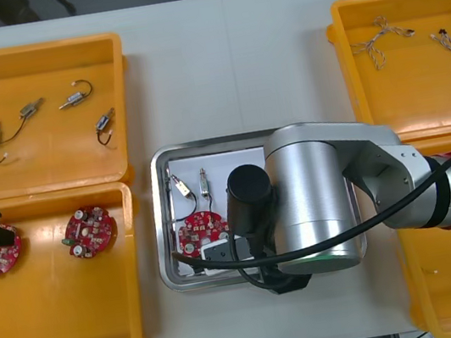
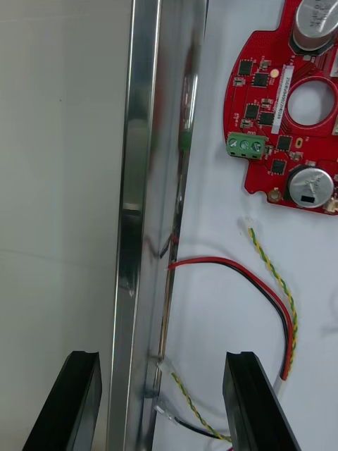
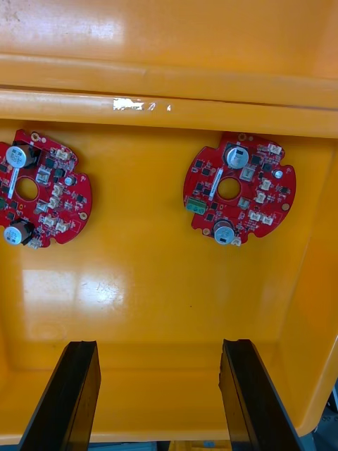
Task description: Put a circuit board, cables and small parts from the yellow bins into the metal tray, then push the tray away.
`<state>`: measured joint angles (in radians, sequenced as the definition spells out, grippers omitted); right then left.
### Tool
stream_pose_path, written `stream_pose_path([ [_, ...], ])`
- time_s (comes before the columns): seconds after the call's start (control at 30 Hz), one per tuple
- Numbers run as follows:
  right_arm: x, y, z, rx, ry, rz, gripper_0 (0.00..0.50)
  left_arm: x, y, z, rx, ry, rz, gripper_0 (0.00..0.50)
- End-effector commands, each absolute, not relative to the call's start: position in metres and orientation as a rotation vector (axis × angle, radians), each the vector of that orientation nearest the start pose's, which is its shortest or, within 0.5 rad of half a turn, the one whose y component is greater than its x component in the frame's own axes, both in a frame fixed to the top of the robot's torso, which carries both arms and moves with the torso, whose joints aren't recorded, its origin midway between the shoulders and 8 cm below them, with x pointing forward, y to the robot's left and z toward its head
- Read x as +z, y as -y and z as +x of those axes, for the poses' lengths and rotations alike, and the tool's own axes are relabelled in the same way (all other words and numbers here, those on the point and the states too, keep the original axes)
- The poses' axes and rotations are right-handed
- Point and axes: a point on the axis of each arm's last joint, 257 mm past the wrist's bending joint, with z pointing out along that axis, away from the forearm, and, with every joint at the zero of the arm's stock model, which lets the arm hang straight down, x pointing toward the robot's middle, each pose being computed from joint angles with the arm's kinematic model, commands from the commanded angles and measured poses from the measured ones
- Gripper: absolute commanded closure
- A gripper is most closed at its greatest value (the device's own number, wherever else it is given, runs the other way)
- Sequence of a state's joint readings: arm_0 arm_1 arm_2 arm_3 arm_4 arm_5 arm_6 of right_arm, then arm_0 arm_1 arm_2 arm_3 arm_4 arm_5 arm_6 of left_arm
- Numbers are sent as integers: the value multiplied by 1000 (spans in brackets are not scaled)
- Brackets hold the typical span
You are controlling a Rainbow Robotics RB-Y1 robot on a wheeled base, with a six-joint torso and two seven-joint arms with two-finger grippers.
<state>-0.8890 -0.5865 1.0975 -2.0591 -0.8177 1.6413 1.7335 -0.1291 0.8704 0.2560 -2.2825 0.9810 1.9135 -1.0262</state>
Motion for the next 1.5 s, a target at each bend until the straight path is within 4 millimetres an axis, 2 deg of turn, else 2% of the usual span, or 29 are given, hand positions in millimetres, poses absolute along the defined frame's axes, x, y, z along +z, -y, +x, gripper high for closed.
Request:
stream_pose_path([
  [0.03, -283, 15, 320, -179, -1935, -2150, 0, -150, -366, 351, 32, -2711, -67, 0],
  [0.33, -304, 13, 305, -161, -1949, -2158, 0, -147, -367, 358, -3, -2718, -88, 0],
  [0.67, -316, 18, 303, -218, -1926, -2144, 0, -143, -366, 363, -14, -2711, -90, 0],
  [0.97, -328, 18, 292, -203, -1946, -2097, 0, -139, -368, 367, 4, -2693, -87, 0],
  [1.3, -332, 5, 288, -206, -1932, -2046, 0, -134, -372, 371, 30, -2675, -85, 0],
  [1.5, -332, 4, 291, -227, -1922, -2033, 0, -133, -372, 372, 31, -2672, -84, 0],
])
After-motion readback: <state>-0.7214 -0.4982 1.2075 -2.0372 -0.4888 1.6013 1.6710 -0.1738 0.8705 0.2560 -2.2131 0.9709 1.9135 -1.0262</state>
